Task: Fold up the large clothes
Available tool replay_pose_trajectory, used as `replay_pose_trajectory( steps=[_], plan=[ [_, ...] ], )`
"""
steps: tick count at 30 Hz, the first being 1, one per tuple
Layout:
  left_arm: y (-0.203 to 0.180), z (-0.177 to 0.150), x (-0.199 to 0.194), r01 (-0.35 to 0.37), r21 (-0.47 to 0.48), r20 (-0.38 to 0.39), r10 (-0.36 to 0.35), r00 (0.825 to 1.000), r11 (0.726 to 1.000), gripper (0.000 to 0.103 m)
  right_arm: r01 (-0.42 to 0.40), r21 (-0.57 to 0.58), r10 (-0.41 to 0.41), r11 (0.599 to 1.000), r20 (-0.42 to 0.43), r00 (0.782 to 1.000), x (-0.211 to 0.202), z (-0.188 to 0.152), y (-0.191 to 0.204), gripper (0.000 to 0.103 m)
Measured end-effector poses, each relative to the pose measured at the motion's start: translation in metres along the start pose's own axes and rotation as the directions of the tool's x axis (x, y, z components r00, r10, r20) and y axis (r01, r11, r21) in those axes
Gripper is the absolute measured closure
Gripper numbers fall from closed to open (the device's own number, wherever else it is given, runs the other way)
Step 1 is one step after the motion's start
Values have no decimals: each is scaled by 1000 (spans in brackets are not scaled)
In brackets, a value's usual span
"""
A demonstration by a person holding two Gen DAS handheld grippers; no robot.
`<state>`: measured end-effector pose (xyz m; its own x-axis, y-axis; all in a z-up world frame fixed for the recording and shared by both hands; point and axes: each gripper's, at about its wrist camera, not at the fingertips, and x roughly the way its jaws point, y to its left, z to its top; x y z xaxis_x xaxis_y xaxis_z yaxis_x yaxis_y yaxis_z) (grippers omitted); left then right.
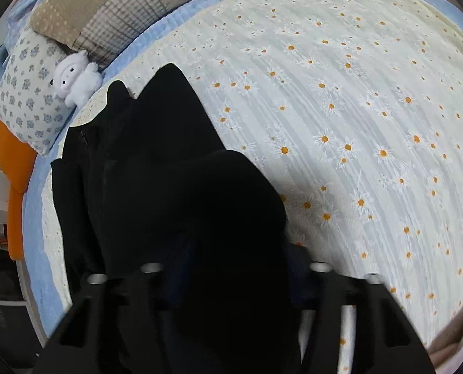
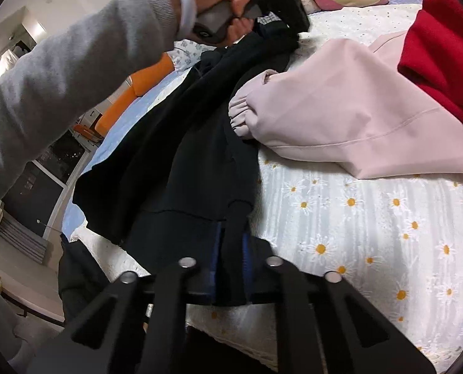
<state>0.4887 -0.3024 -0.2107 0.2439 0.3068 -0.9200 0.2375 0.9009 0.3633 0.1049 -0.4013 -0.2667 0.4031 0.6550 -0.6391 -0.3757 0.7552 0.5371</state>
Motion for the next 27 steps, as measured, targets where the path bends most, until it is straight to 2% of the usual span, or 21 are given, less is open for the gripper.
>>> replay_pose_trajectory(
  steps=[1, 4, 6, 8, 9, 10, 12, 13, 16, 18, 19, 21, 22, 26, 27],
  plan=[
    [2, 1, -1, 15, -1, -1, -15, 1000, 1000, 73, -14, 7, 14, 1000, 1, 1000, -1, 1, 0, 97],
    [21, 3, -12, 131, -20, 1, -131, 991, 991, 87, -42, 13, 42, 999, 2, 999, -4, 5, 5, 98],
    [36, 3, -22, 233, -21, 25, -232, 972, 972, 90, -54, -5, 54, 999, 6, 999, -13, 12, 12, 98],
    [61, 1, -34, 336, -39, 55, -334, 941, 941, 91, -68, -29, 69, 997, 13, 998, -18, 19, 26, 98],
    [80, 0, -38, 410, -62, 78, -405, 911, 910, 91, -104, -45, 105, 994, 17, 994, -21, 25, 37, 98],
    [91, -2, -41, 443, -75, 92, -436, 895, 893, 91, -115, -64, 116, 991, 18, 993, -23, 29, 47, 98],
    [133, -9, -46, 546, -113, 153, -528, 835, 830, 92, -147, -130, 149, 981, 9, 989, -23, 38, 76, 98],
    [147, -12, -46, 576, -121, 172, -555, 814, 808, 92, -156, -156, 158, 975, 3, 987, -22, 41, 87, 98],
    [212, -31, -44, 698, -148, 270, -650, 710, 701, 92, -157, -260, 153, 953, -35, 988, -13, 50, 127, 98],
    [247, -44, -32, 745, -166, 317, -680, 661, 647, 92, -154, -318, 138, 936, -73, 988, 3, 52, 155, 98],
    [262, -50, -24, 760, -178, 335, -687, 644, 625, 92, -153, -331, 133, 931, -84, 988, 6, 53, 160, 98],
    [285, -60, -4, 773, -212, 354, -691, 631, 597, 92, -142, -365, 105, 920, -120, 987, 21, 53, 175, 98],
    [298, -68, 13, 784, -237, 361, -697, 619, 573, 92, -134, -378, 90, 916, -133, 987, 28, 53, 180, 98],
    [319, -85, 58, 816, -281, 389, -718, 578, 505, 92, -93, -427, 5, 899, -204, 979, 61, 42, 197, 98],
    [321, -89, 70, 820, -290, 386, -723, 573, 494, 92, -84, -436, -16, 896, -219, 976, 66, 38, 197, 98]
  ],
)
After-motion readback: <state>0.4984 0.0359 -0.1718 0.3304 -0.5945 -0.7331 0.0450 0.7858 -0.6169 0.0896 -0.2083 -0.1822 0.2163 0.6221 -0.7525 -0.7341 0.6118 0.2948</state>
